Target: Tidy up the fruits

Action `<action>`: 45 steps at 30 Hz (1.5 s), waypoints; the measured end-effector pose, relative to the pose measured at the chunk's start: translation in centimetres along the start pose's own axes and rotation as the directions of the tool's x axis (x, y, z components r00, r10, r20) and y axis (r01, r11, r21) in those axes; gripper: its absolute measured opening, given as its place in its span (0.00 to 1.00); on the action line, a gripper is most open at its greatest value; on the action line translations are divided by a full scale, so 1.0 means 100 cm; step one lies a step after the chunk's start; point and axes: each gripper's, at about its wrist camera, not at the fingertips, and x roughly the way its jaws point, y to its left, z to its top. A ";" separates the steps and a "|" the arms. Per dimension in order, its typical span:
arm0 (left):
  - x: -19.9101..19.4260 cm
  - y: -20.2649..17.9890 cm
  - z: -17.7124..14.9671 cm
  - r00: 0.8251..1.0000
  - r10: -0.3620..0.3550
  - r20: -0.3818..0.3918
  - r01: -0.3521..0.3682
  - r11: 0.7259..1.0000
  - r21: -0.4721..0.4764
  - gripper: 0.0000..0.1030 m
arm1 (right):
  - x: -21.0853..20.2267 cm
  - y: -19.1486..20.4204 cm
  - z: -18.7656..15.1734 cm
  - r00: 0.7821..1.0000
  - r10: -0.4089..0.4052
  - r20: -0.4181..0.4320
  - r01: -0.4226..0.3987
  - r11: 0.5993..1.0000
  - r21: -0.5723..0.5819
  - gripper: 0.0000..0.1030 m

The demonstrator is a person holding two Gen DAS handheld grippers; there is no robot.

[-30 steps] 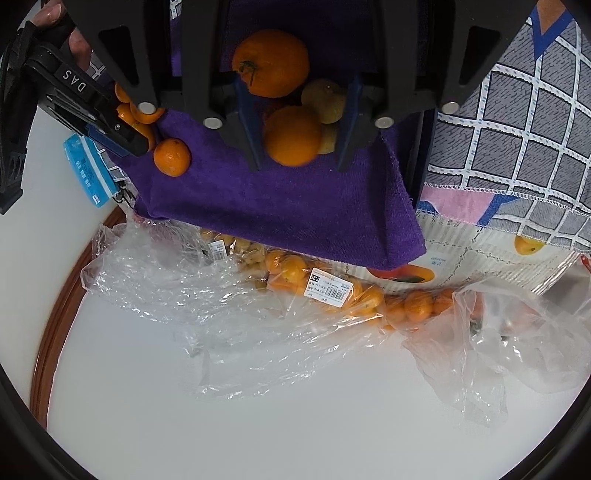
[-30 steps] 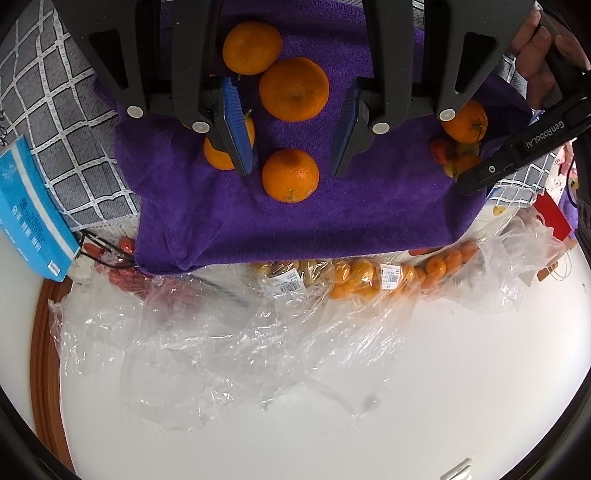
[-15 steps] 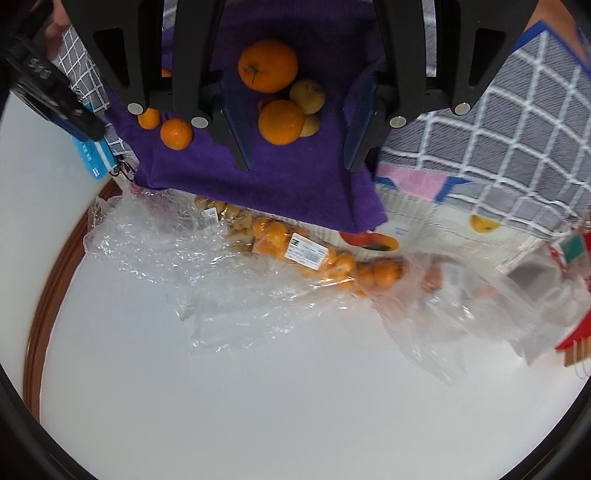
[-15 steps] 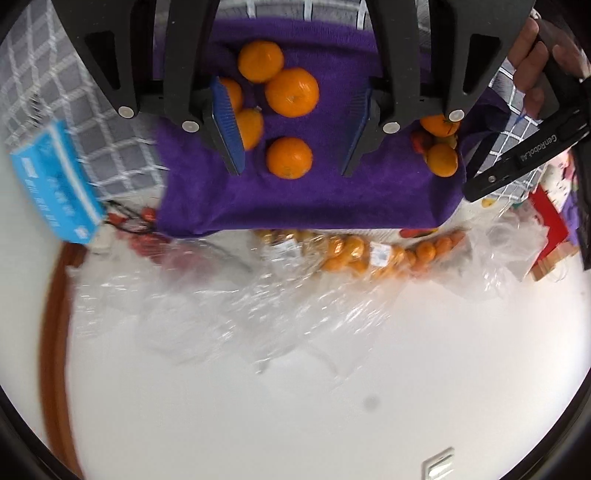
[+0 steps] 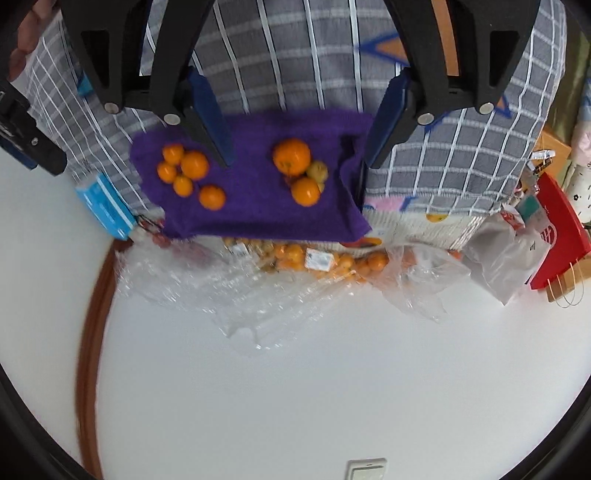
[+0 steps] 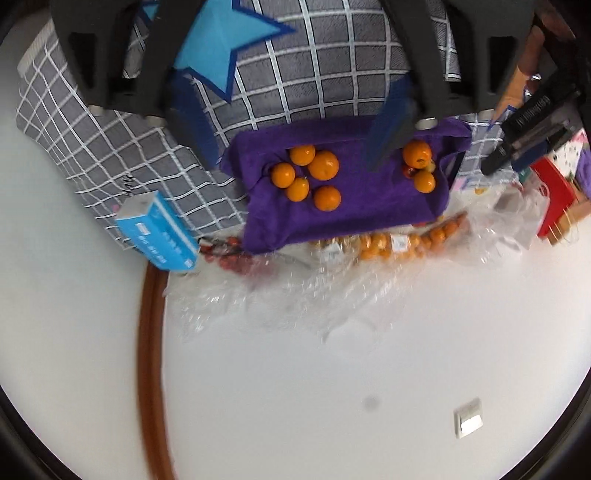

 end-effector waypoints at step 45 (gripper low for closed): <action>-0.107 -0.029 -0.026 0.999 0.020 0.046 -0.023 0.998 0.060 0.89 | -0.104 -0.005 -0.019 0.997 -0.069 0.036 0.071 0.995 -0.066 1.00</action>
